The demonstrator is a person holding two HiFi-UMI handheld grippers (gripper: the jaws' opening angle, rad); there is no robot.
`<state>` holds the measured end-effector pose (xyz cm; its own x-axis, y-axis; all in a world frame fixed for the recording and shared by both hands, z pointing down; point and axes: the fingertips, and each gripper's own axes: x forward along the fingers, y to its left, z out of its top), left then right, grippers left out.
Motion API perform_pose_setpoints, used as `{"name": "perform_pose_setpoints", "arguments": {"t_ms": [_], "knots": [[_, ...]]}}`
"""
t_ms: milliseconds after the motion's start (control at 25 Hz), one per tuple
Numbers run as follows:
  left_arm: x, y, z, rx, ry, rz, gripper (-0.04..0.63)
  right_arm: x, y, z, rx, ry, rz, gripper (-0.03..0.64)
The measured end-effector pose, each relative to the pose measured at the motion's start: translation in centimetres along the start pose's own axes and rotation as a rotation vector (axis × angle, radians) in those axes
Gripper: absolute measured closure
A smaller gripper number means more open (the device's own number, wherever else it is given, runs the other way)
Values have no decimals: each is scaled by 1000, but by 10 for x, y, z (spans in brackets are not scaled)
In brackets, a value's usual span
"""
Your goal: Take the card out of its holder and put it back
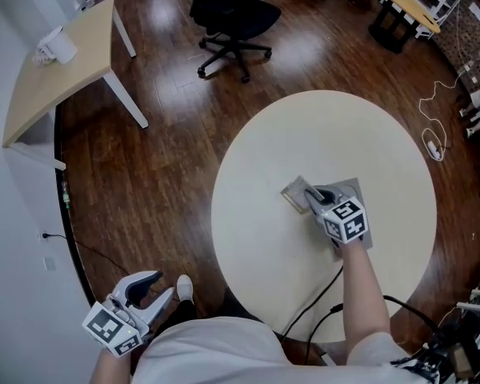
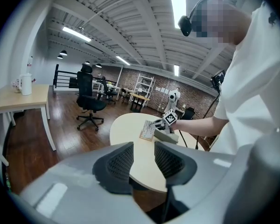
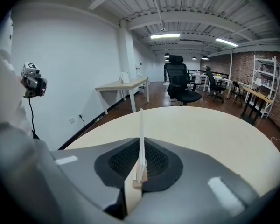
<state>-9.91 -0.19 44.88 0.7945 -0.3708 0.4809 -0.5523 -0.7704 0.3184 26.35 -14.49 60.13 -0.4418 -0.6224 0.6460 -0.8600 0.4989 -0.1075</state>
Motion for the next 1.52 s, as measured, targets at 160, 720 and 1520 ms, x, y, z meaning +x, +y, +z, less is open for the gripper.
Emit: {"name": "perform_pose_setpoints", "arguments": {"t_ms": [160, 720, 1520], "knots": [[-3, 2, -1, 6, -4, -13, 448, -7, -1, 8, 9, -15, -21, 593], [-32, 11, -6, 45, -61, -62, 448, -54, 13, 53, -31, -64, -137, 595], [-159, 63, -50, 106, -184, -123, 448, -104, 289, 141, -167, -142, -77, 595]]}}
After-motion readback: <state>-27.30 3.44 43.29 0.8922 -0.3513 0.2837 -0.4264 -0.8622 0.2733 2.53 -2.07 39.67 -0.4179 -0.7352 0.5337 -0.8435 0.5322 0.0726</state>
